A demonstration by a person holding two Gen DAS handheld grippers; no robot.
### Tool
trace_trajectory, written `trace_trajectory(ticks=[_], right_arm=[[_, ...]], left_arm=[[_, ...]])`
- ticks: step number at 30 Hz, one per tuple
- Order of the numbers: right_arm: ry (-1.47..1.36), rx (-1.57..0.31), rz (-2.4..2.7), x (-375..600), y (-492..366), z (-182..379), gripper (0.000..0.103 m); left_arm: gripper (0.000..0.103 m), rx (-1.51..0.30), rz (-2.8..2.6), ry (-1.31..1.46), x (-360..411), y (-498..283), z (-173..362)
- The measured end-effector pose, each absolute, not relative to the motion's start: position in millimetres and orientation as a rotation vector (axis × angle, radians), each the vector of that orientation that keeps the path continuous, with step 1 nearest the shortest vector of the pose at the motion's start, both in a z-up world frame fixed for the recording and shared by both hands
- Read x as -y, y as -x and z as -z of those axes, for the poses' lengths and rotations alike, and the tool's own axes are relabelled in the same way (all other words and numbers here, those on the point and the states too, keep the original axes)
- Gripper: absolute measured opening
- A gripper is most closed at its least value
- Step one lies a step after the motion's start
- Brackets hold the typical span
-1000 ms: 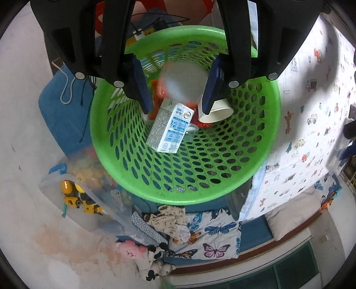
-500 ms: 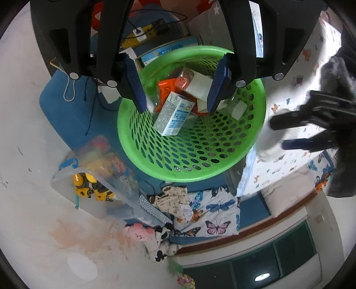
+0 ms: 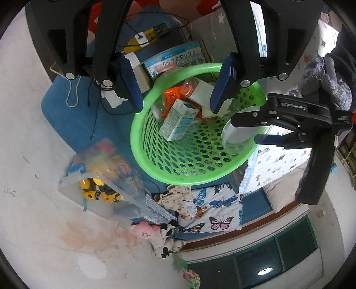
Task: Collect trash
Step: 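Carry the clear lid over the green basket and open the left gripper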
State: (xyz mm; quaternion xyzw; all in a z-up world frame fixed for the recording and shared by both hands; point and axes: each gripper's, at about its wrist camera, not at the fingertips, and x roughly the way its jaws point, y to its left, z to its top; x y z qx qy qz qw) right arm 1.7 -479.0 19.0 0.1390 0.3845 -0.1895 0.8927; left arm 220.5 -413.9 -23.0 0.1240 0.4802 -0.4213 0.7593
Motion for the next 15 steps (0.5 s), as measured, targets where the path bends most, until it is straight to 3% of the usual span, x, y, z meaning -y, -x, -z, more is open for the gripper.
trace_trajectory(ticks=[11, 15], right_arm=[[-0.302, -0.777, 0.415, 479, 16, -25, 0.064], [-0.300, -0.761, 0.417, 474, 19, -27, 0.070]], left_arm=[[0.092, -1.082, 0.956, -0.239, 424, -210, 25], [0.094, -1.058, 0.969, -0.227, 417, -206, 16]])
